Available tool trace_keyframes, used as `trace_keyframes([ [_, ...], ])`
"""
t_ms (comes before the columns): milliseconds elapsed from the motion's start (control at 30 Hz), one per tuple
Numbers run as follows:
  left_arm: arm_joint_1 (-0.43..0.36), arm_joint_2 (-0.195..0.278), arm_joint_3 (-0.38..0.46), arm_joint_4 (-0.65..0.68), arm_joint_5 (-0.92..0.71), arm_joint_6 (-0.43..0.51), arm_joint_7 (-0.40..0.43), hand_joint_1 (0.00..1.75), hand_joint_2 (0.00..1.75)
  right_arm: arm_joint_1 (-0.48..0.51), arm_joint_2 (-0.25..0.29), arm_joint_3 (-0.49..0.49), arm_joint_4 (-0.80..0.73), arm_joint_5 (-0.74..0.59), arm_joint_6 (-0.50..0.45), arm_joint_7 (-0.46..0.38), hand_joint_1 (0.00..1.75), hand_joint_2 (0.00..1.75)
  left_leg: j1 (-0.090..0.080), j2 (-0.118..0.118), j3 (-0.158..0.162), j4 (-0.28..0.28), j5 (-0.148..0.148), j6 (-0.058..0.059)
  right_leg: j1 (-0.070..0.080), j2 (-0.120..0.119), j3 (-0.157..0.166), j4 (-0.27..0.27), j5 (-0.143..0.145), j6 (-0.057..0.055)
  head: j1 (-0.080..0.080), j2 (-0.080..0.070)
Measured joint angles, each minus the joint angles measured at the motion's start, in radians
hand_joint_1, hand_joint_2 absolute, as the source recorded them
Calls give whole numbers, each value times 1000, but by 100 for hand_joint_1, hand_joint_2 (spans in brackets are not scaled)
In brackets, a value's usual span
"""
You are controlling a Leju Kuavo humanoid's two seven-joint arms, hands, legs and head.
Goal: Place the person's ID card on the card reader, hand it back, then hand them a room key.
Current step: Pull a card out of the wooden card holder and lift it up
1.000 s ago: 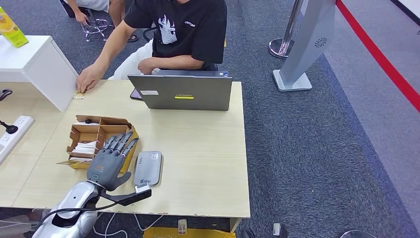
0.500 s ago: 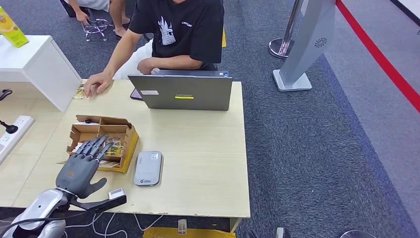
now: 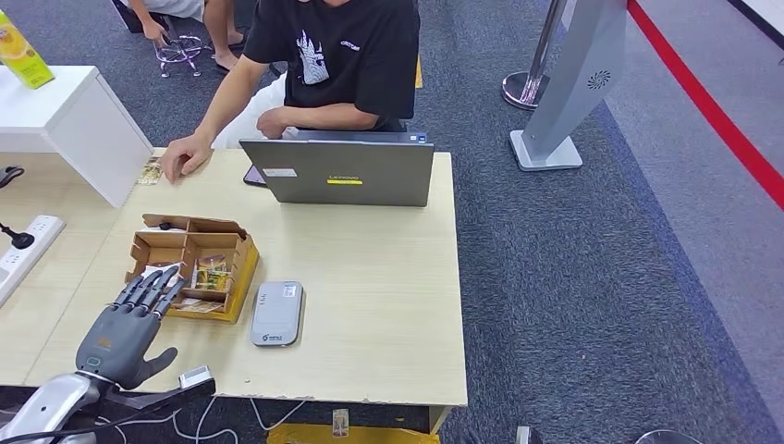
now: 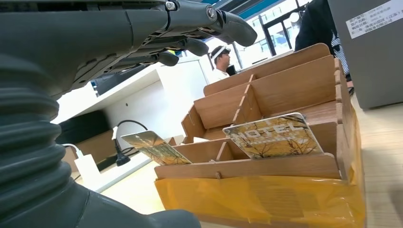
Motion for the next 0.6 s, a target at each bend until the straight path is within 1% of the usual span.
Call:
trace_keyframes([
  [200, -22, -37, 2, 58, -54, 84, -12, 0, 175, -1, 0, 5, 0, 6, -2, 7, 0, 175, 0, 0, 0, 0, 0, 0, 0, 0, 0, 0, 0, 0, 0, 0],
  [400, -50, -91, 8, 142, -86, 208, -41, 0, 175, -2, 0, 9, 0, 11, -9, 14, 0, 175, 0, 0, 0, 0, 0, 0, 0, 0, 0, 0, 0, 0, 0, 0],
  [500, -63, -112, 9, 170, -87, 234, -56, 0, 175, -2, 0, 14, 0, 14, -13, 15, 0, 175, 0, 0, 0, 0, 0, 0, 0, 0, 0, 0, 0, 0, 0, 0],
  [600, -76, -125, 10, 194, -87, 236, -63, 0, 175, -3, 0, 19, 0, 16, -13, 18, 0, 175, 0, 0, 0, 0, 0, 0, 0, 0, 0, 0, 0, 0, 0, 0],
])
